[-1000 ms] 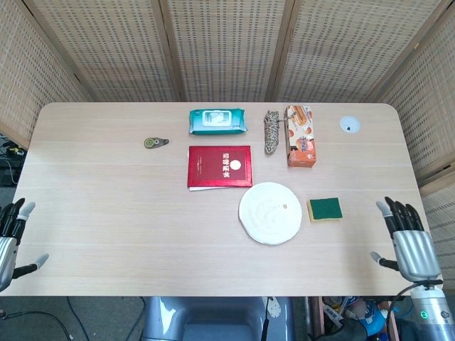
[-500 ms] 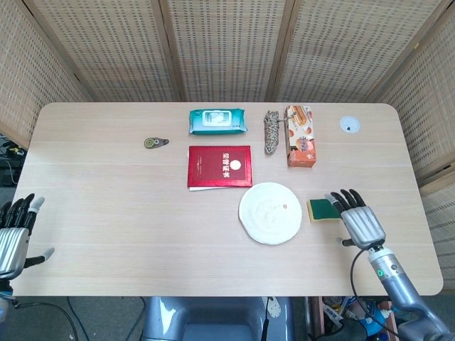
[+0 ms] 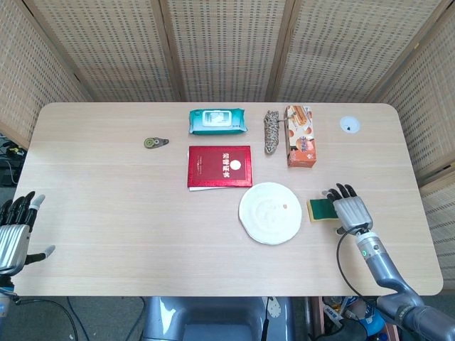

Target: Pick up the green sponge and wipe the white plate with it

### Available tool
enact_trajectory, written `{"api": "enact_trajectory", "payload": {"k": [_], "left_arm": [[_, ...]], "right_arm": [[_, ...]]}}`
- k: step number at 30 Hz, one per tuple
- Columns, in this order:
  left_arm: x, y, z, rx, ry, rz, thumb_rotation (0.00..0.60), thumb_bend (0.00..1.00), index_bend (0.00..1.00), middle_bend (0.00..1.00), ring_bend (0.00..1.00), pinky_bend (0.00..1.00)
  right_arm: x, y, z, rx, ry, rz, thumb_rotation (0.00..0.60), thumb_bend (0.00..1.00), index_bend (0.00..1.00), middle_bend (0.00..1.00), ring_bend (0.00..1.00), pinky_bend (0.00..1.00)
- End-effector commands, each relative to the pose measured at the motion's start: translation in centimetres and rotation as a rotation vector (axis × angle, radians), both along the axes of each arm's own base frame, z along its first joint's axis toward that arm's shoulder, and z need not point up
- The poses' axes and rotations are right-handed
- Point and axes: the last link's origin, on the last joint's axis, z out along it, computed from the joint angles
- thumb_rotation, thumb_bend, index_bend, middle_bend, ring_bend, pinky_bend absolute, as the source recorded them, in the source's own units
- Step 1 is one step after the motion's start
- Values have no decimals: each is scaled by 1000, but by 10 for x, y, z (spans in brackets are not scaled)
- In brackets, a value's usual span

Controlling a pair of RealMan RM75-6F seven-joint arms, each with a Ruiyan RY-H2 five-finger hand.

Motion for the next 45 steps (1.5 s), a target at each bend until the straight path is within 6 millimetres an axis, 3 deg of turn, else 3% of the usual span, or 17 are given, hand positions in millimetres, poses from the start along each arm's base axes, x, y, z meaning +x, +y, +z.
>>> {"api": "enact_trajectory", "payload": {"k": [1, 10, 17, 22, 24, 27, 32, 39, 45], "left_arm": [[0, 0, 0, 0, -1, 0, 600, 0, 0, 0, 0, 0], [0, 1, -2, 1, 10, 2, 600, 0, 0, 0, 0, 0], [1, 1, -3, 13, 24, -12, 600, 0, 0, 0, 0, 0], [0, 1, -3, 10, 22, -8, 600, 0, 0, 0, 0, 0], [0, 2, -3, 8, 20, -7, 600, 0, 0, 0, 0, 0], [0, 3, -3, 5, 17, -3, 600, 0, 0, 0, 0, 0], [1, 2, -4, -2, 15, -6, 600, 0, 0, 0, 0, 0], [1, 2, -6, -13, 15, -9, 600, 0, 0, 0, 0, 0], [0, 3, -7, -19, 16, -2, 600, 0, 0, 0, 0, 0]], "right_arm": [[1, -5, -7, 5, 2, 3, 600, 0, 157, 172, 30, 87], [0, -19, -21, 19, 43, 9, 600, 9, 283, 307, 143, 157], [2, -23, -28, 11, 38, 17, 600, 131, 487, 518, 317, 335], [10, -26, -25, -29, 12, 64, 600, 182, 505, 540, 336, 353], [17, -27, -22, -48, -9, 98, 600, 193, 505, 540, 336, 353], [45, -27, -11, -76, -97, 196, 600, 194, 505, 540, 336, 353], [74, -25, -9, -38, -147, 248, 600, 199, 505, 540, 336, 353], [123, -36, -21, 3, 43, 394, 600, 314, 505, 540, 339, 355], [136, -48, -35, -9, 258, 448, 600, 431, 505, 540, 371, 480]]}}
